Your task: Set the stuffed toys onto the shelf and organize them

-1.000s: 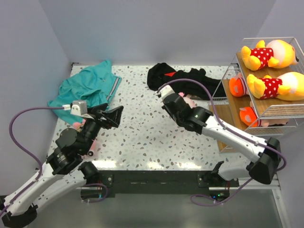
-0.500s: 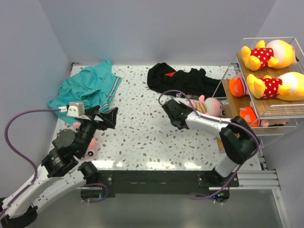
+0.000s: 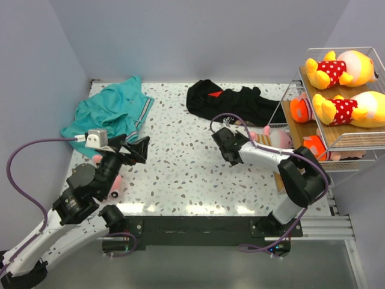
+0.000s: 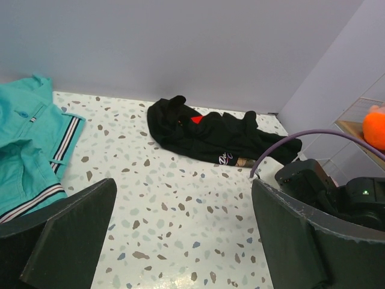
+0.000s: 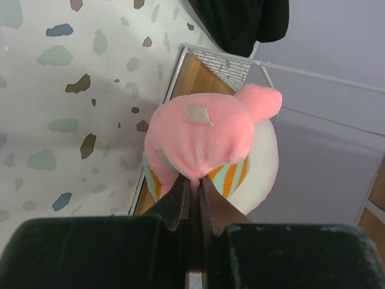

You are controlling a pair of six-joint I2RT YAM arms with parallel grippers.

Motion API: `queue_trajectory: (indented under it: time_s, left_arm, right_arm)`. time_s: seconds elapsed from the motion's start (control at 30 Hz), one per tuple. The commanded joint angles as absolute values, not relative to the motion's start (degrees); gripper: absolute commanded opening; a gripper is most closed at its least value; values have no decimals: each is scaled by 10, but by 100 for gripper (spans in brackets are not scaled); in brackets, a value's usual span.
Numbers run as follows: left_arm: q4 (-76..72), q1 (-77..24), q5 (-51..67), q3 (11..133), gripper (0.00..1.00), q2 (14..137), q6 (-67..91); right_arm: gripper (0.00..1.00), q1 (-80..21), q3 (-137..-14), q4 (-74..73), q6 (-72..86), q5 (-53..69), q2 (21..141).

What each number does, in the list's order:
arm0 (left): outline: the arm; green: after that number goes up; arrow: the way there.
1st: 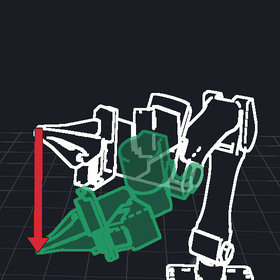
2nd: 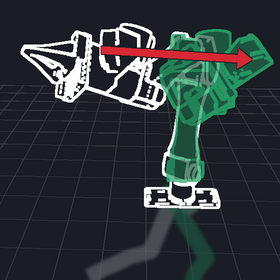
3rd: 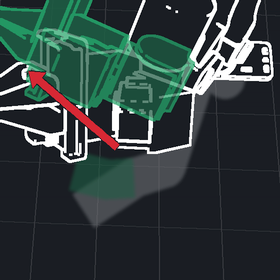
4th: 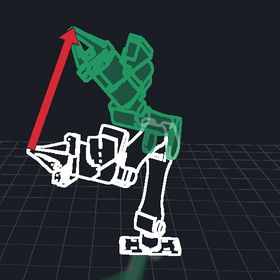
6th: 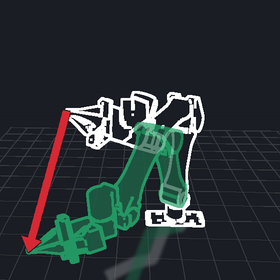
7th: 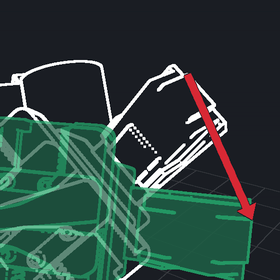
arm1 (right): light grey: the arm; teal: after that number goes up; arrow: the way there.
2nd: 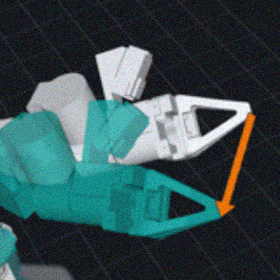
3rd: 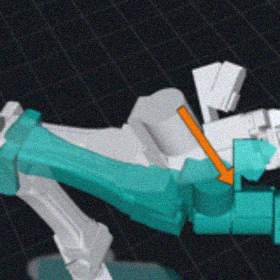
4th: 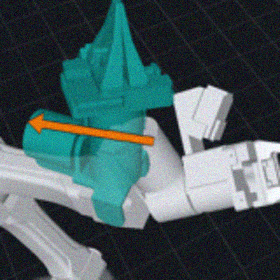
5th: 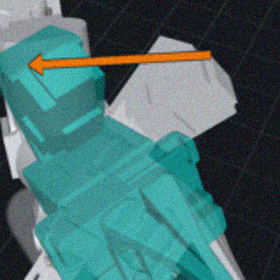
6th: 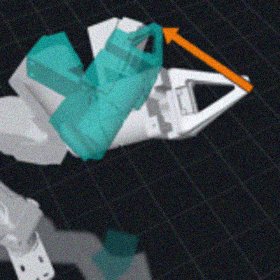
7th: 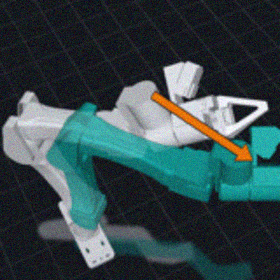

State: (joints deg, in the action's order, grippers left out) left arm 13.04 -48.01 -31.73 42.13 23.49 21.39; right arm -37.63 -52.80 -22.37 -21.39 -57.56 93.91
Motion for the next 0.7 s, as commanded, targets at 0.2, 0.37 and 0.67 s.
queue_trajectory:
  time_s: [0.2,0.37,0.67]
  left_arm:
    - [116,-480,-302,425,100,234,204]
    - [112,-479,-294,423,100,234,206]
    - [108,-480,-287,422,100,232,207]
  right_arm:
    - [0,-328,-444,-99,-324,-567,928]
    - [0,-298,-425,-36,-367,-581,933]
    - [0,-241,-408,102,-446,-589,957]
